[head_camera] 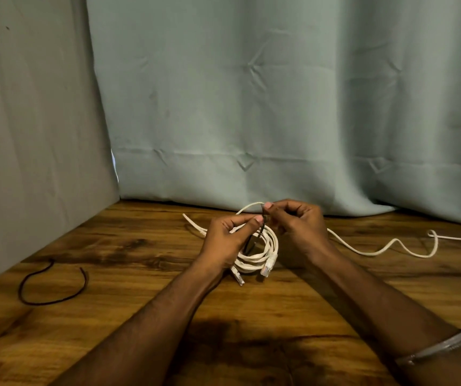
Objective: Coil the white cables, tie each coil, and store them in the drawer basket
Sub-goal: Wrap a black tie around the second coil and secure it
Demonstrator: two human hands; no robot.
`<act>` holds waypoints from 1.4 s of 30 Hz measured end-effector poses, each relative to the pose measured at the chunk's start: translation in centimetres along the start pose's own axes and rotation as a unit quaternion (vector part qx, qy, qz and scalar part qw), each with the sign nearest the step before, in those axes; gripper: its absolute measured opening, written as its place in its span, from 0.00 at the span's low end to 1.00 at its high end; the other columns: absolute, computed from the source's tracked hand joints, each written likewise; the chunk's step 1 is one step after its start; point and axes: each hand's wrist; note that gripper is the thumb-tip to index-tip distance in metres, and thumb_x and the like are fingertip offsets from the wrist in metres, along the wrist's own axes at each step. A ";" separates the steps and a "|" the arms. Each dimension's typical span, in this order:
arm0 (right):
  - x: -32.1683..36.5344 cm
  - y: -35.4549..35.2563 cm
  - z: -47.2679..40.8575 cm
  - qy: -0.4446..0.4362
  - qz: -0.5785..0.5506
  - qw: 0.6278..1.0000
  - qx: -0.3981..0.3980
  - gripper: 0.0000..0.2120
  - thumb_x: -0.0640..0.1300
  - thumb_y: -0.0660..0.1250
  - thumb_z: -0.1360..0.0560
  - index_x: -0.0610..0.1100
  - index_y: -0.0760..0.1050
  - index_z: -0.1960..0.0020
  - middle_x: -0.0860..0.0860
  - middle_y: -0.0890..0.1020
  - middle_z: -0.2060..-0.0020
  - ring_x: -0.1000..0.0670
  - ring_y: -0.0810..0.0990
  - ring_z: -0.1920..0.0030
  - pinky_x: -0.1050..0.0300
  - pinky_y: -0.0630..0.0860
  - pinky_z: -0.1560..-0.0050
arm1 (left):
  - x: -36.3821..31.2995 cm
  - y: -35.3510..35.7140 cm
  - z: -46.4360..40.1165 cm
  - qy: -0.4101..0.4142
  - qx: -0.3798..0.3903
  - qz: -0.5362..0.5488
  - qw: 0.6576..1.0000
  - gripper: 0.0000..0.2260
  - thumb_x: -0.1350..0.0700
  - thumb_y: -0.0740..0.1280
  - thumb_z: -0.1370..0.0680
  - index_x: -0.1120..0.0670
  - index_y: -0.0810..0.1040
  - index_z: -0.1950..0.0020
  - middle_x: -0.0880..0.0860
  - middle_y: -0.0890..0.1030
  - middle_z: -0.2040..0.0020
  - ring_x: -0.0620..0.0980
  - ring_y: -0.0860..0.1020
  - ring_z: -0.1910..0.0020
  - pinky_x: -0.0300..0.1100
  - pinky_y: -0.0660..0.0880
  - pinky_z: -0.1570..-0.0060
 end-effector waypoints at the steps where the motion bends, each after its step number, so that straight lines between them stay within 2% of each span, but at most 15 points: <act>1: 0.4 -0.2 -0.2 0.006 0.000 1.000 -0.017 0.06 0.34 0.72 0.23 0.30 0.81 0.53 0.48 0.81 0.73 0.58 0.77 0.76 0.68 0.72 0.73 | 0.0 0.1 0.0 0.000 0.004 -0.010 1.000 0.08 0.58 0.72 0.23 0.59 0.86 0.45 0.54 0.87 0.53 0.48 0.85 0.52 0.40 0.78 0.52; 3: 0.7 -0.6 -0.7 0.022 0.004 0.999 -0.027 0.07 0.38 0.73 0.22 0.34 0.82 0.54 0.43 0.81 0.68 0.57 0.77 0.76 0.67 0.72 0.74 | -0.2 0.2 0.1 0.003 0.013 -0.021 1.000 0.08 0.59 0.71 0.22 0.59 0.86 0.45 0.53 0.88 0.53 0.46 0.85 0.52 0.38 0.78 0.53; 6: 0.5 -0.7 -0.5 0.067 -0.010 0.997 0.031 0.12 0.43 0.74 0.25 0.34 0.83 0.50 0.41 0.83 0.64 0.51 0.82 0.69 0.62 0.79 0.67 | -0.2 0.3 0.2 0.003 0.015 -0.008 1.000 0.09 0.60 0.70 0.22 0.62 0.85 0.44 0.53 0.87 0.54 0.44 0.84 0.56 0.35 0.77 0.57; 8: 0.1 -0.4 -0.3 0.078 0.001 0.995 0.069 0.07 0.41 0.75 0.26 0.36 0.84 0.54 0.43 0.86 0.63 0.49 0.83 0.66 0.58 0.81 0.62 | -0.2 0.2 0.1 0.005 0.008 -0.008 1.000 0.08 0.61 0.70 0.22 0.61 0.85 0.45 0.53 0.87 0.56 0.43 0.84 0.59 0.35 0.77 0.60; 11: 0.1 -0.3 -0.3 0.066 -0.011 0.995 0.069 0.03 0.36 0.74 0.25 0.39 0.84 0.58 0.45 0.85 0.66 0.51 0.83 0.67 0.59 0.80 0.62 | -0.3 0.3 0.1 0.008 0.012 -0.014 1.000 0.08 0.61 0.70 0.22 0.60 0.85 0.45 0.52 0.87 0.57 0.43 0.84 0.59 0.33 0.77 0.61; 18: 0.3 -0.4 -0.7 0.019 0.023 0.998 -0.052 0.10 0.42 0.69 0.19 0.40 0.78 0.58 0.48 0.80 0.71 0.55 0.79 0.73 0.64 0.76 0.68 | 0.3 0.3 -0.1 -0.008 0.015 -0.043 0.999 0.10 0.58 0.69 0.21 0.59 0.85 0.43 0.51 0.87 0.54 0.41 0.83 0.56 0.35 0.76 0.57; 21: 0.5 -1.0 -1.6 -0.011 0.000 0.988 -0.155 0.10 0.44 0.67 0.17 0.39 0.77 0.54 0.51 0.77 0.72 0.58 0.75 0.75 0.64 0.73 0.72 | 0.5 0.5 -0.2 -0.005 0.023 -0.049 0.999 0.10 0.59 0.68 0.20 0.61 0.84 0.42 0.43 0.85 0.61 0.32 0.78 0.64 0.27 0.71 0.65; 23: 1.0 -1.4 -1.8 -0.011 -0.029 0.985 -0.172 0.10 0.45 0.67 0.18 0.38 0.78 0.52 0.51 0.78 0.70 0.59 0.75 0.74 0.64 0.74 0.73 | 0.7 0.5 -0.3 -0.002 0.022 -0.048 0.999 0.10 0.60 0.68 0.20 0.62 0.84 0.42 0.42 0.85 0.61 0.31 0.77 0.66 0.25 0.69 0.67; 25: 1.3 -1.5 -1.3 0.030 -0.039 0.994 -0.097 0.14 0.51 0.71 0.22 0.39 0.81 0.50 0.50 0.82 0.64 0.57 0.79 0.69 0.64 0.77 0.68 | 0.7 0.3 -0.5 0.000 0.013 -0.043 0.999 0.10 0.60 0.68 0.20 0.62 0.84 0.41 0.41 0.86 0.57 0.31 0.76 0.67 0.25 0.69 0.67; 27: 1.0 -1.2 -0.6 0.077 -0.006 0.997 0.026 0.19 0.55 0.73 0.27 0.40 0.85 0.46 0.48 0.87 0.58 0.54 0.84 0.61 0.62 0.81 0.59 | 0.7 0.2 -0.5 -0.004 -0.001 -0.038 0.999 0.10 0.60 0.68 0.20 0.62 0.84 0.42 0.42 0.85 0.64 0.32 0.75 0.69 0.27 0.69 0.69; 30: 0.4 -0.5 0.0 0.066 -0.015 0.993 0.095 0.16 0.39 0.75 0.26 0.39 0.83 0.39 0.43 0.88 0.54 0.49 0.86 0.54 0.59 0.82 0.53 | 0.7 0.1 -0.3 -0.008 -0.007 -0.025 1.000 0.11 0.60 0.67 0.19 0.65 0.83 0.42 0.41 0.79 0.72 0.34 0.75 0.72 0.28 0.69 0.70; 32: 0.4 -0.6 -0.3 0.039 -0.012 0.995 0.091 0.22 0.33 0.74 0.26 0.41 0.79 0.33 0.46 0.88 0.58 0.51 0.87 0.55 0.59 0.82 0.50 | 0.7 0.1 -0.3 -0.007 0.000 -0.026 1.000 0.11 0.60 0.67 0.19 0.65 0.83 0.42 0.40 0.78 0.73 0.34 0.74 0.72 0.28 0.69 0.70; 36: 0.5 -0.5 -0.5 -0.014 0.005 0.999 0.030 0.27 0.28 0.74 0.27 0.42 0.75 0.31 0.48 0.84 0.69 0.53 0.84 0.64 0.61 0.82 0.49 | 0.3 0.3 -0.2 0.003 0.012 -0.053 0.999 0.11 0.60 0.67 0.19 0.64 0.83 0.41 0.41 0.82 0.69 0.33 0.75 0.71 0.26 0.69 0.69; 39: 0.6 -1.0 -1.5 -0.027 -0.014 0.995 -0.090 0.24 0.27 0.72 0.25 0.42 0.71 0.34 0.45 0.81 0.67 0.52 0.81 0.67 0.62 0.80 0.59 | 0.2 0.5 0.0 0.006 0.015 -0.050 0.999 0.10 0.60 0.67 0.20 0.63 0.84 0.42 0.45 0.86 0.58 0.32 0.76 0.71 0.25 0.69 0.68; 42: 0.8 -2.4 -2.4 -0.032 -0.033 0.982 -0.181 0.24 0.29 0.72 0.24 0.44 0.68 0.34 0.46 0.81 0.66 0.54 0.81 0.66 0.60 0.80 0.59 | 0.2 0.8 0.1 -0.006 0.020 -0.058 0.998 0.10 0.57 0.69 0.20 0.61 0.85 0.44 0.48 0.85 0.60 0.33 0.77 0.69 0.26 0.69 0.69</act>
Point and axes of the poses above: each hand's wrist, its own z-axis away from the middle knuckle, its own y-axis out of the palm, x = y × z
